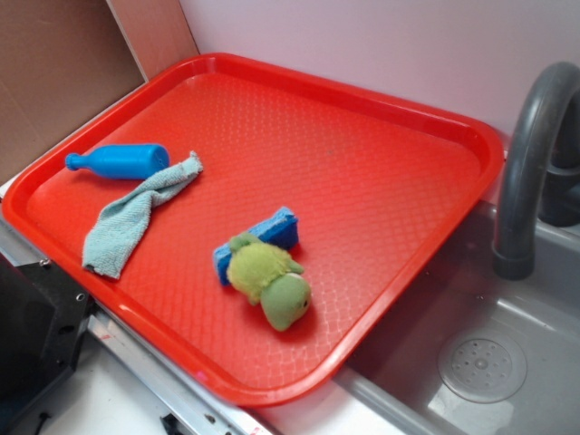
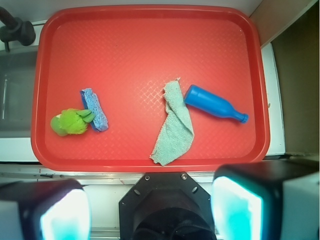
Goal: Grab the green animal.
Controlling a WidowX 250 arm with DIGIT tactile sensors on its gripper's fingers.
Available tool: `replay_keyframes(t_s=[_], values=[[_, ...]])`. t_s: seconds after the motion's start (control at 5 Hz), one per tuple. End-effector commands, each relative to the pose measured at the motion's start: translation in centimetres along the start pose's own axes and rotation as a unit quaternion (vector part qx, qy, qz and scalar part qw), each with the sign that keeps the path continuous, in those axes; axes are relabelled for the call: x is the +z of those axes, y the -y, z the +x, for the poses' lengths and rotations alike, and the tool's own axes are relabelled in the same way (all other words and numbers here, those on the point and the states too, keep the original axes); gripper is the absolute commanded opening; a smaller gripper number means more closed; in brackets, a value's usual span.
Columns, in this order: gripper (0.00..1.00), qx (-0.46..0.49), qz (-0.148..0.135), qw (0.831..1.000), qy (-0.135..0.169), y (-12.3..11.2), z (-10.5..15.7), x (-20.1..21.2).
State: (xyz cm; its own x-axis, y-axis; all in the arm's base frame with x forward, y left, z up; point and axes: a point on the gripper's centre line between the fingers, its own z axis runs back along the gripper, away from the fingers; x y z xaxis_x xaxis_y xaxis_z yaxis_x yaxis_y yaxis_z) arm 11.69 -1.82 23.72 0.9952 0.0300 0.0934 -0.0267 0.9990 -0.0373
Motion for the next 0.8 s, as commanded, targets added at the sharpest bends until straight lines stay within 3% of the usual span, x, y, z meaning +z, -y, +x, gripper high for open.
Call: replay_keyframes(t_s=[0.0,0.2,0.4,0.6], values=[[1.00,0.000,0.000,1.000,0.000,0.0,0.0,0.0],[1.00,-0.070,0.001,0.998,0.005,1.1,1.6,-0.8],[1.00,-0.145,0.024,0.989,-0.006,3.2,2.2,-1.3],[1.00,-0.271,0.062,0.960,-0.017,6.1,2.2,-2.8]])
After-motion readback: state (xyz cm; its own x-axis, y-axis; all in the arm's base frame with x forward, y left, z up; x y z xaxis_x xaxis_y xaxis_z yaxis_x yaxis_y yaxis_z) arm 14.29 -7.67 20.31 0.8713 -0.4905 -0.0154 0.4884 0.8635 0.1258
